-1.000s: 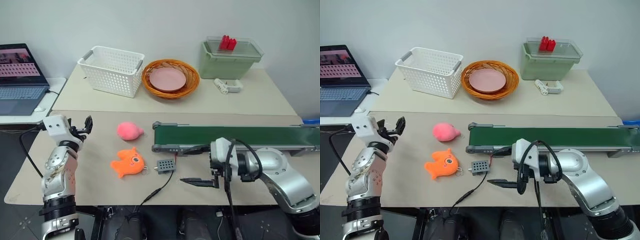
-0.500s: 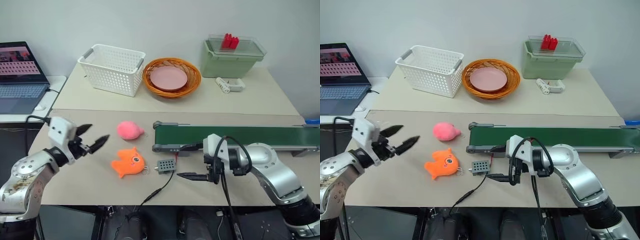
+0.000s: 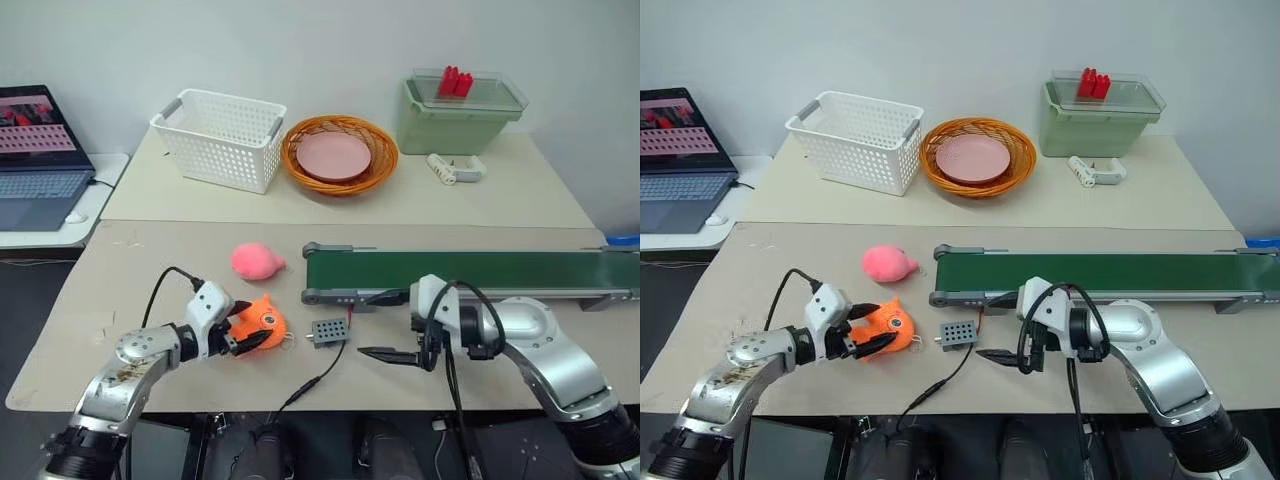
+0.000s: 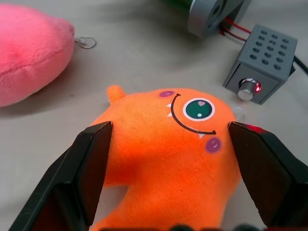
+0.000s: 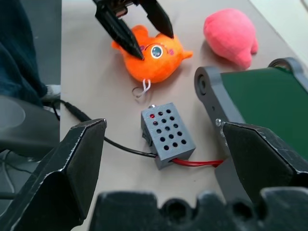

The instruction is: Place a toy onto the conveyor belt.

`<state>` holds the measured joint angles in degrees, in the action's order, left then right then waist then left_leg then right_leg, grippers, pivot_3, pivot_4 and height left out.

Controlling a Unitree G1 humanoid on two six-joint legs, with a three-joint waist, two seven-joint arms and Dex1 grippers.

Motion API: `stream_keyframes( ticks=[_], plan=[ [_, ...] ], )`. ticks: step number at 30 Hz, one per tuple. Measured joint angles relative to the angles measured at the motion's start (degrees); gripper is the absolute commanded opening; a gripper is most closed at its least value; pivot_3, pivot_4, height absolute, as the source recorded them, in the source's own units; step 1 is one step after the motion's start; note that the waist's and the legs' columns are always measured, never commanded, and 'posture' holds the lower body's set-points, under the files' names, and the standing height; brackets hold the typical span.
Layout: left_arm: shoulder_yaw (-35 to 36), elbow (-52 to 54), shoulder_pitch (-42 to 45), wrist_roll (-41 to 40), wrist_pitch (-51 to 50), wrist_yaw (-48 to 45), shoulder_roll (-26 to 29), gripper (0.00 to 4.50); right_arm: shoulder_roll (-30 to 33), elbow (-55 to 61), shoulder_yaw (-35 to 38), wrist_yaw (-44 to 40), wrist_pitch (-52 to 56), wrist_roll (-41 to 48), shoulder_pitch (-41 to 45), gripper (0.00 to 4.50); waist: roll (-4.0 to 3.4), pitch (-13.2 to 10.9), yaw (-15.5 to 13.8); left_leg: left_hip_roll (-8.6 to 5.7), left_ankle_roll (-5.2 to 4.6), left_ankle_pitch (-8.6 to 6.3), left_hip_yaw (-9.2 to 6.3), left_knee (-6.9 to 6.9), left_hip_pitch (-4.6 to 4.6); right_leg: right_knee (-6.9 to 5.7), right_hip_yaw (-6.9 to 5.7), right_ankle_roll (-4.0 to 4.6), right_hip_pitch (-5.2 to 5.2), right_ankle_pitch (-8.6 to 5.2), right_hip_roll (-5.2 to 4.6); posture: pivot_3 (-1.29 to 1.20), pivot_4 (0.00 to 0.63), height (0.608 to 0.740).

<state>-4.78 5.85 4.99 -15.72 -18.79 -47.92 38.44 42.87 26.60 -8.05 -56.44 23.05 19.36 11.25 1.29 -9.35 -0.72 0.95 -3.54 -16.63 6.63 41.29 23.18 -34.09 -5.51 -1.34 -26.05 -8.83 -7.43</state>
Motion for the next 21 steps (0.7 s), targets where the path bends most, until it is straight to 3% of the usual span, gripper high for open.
stream_keyframes(
  ticks=[6,7,9,21],
  plan=[
    [-2.9,-2.8,2.0,4.6,4.8,-1.8,0.5,4.11,0.0,0.3,0.1,1.5,0.2,-0.1,-0.8,4.50,-0.03,0.0,0.0,-0.01,-0.03,-0.01,0.00,0.00,0.00,-0.01,0.00,0.02,0.01,0.00,-0.02,0.00,0.150,0.740],
    [-3.1,-3.5,2.2,4.9,5.4,-1.9,0.4,4.31,0.0,0.3,0.1,1.7,0.2,-0.1,-0.8,4.50,-0.04,0.0,0.0,-0.01,-0.03,-0.01,0.00,0.01,-0.01,-0.01,0.00,0.02,0.02,0.00,-0.03,0.00,0.150,0.740],
    [-3.2,-4.3,2.3,5.3,6.2,-2.2,0.3,4.31,0.0,0.3,0.1,1.9,0.2,-0.1,-0.8,4.50,-0.06,0.0,0.0,0.00,-0.08,-0.04,0.00,0.02,-0.03,-0.01,0.00,0.02,0.03,0.00,-0.03,0.00,0.150,0.740],
    [-3.0,-5.2,3.1,6.1,5.9,-1.7,-1.8,4.31,0.2,0.2,0.1,3.0,0.2,-0.6,-0.7,4.50,-0.10,0.1,-0.1,-0.01,-0.17,-0.09,-0.01,0.07,-0.04,-0.03,0.00,0.01,0.08,0.01,-0.04,0.00,0.150,0.740]
  ],
)
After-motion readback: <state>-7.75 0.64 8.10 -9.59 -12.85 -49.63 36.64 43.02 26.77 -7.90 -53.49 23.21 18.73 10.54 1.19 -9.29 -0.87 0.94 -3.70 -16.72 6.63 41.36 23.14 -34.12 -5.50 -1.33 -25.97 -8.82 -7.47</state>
